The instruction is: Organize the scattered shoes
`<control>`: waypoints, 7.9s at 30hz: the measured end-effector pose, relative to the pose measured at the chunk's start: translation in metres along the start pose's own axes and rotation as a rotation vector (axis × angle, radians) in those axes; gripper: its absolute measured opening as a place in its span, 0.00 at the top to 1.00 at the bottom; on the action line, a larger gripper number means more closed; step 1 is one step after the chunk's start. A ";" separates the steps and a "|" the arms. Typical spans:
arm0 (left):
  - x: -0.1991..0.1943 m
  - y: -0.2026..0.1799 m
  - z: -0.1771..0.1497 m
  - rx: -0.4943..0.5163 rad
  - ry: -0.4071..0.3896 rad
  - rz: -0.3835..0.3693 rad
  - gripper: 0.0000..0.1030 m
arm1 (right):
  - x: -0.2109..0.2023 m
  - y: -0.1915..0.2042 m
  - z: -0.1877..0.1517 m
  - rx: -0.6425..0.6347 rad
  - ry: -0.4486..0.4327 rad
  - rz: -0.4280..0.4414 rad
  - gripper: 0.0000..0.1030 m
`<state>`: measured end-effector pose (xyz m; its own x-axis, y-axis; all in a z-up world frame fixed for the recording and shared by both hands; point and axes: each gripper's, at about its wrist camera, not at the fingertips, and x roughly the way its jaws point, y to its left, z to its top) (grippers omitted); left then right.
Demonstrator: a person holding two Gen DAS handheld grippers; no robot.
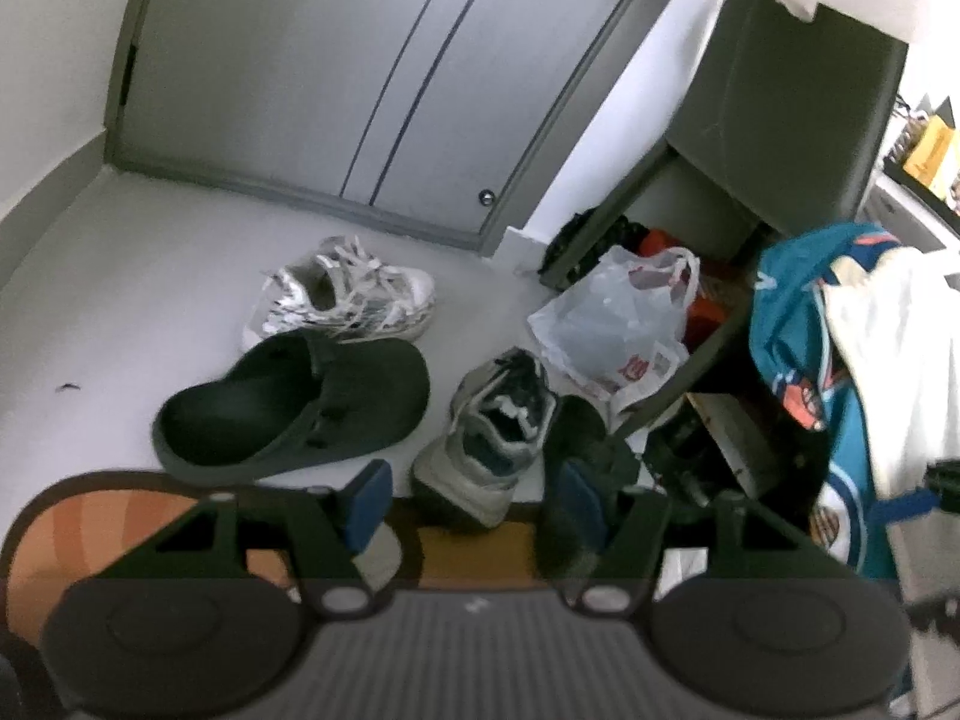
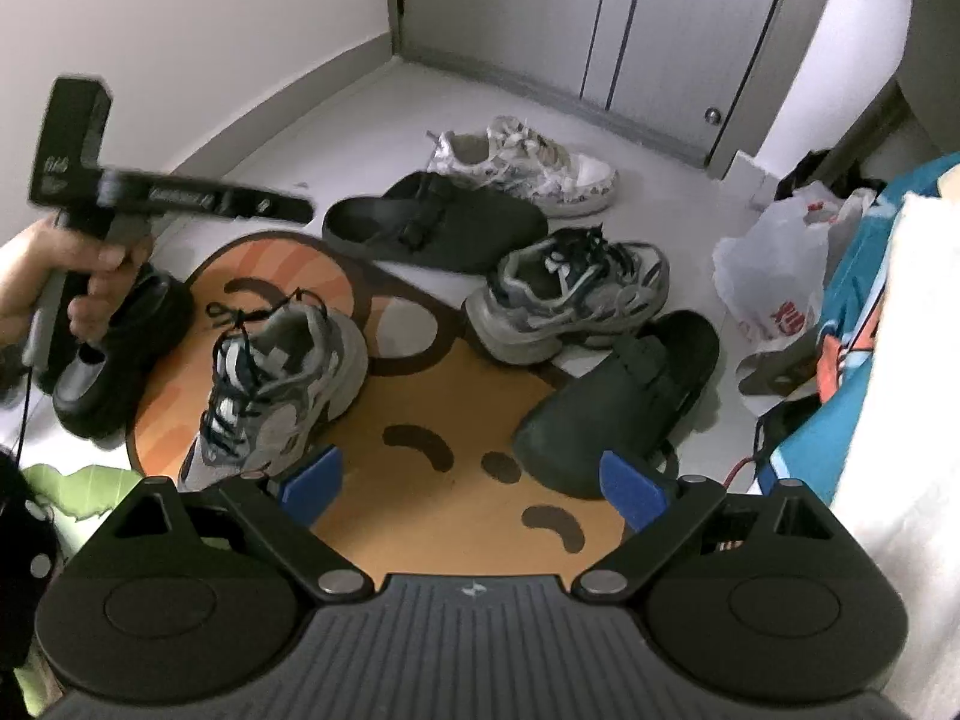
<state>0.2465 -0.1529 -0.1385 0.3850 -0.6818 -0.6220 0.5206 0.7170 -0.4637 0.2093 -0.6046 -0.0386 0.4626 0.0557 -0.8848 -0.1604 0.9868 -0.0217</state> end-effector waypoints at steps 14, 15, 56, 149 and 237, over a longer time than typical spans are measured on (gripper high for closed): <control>0.078 -0.017 0.048 -0.282 0.029 -0.042 0.46 | 0.018 -0.045 0.046 -0.003 0.007 0.041 0.07; 0.085 -0.016 0.051 -0.309 0.033 -0.043 0.46 | 0.008 -0.036 0.043 0.016 0.007 0.050 0.07; 0.253 -0.029 0.038 -0.515 0.175 -0.082 0.44 | -0.006 -0.061 0.031 0.178 -0.006 0.289 0.06; 0.277 -0.028 0.066 -0.649 0.156 -0.142 0.29 | -0.016 -0.071 0.031 0.246 -0.025 0.381 0.06; 0.293 0.013 0.025 -0.845 0.058 -0.141 0.90 | -0.011 -0.065 0.032 0.214 -0.020 0.341 0.06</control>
<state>0.3852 -0.3474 -0.3107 0.3078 -0.7807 -0.5439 -0.1910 0.5093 -0.8391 0.2424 -0.6643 -0.0127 0.4319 0.3861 -0.8151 -0.1234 0.9205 0.3707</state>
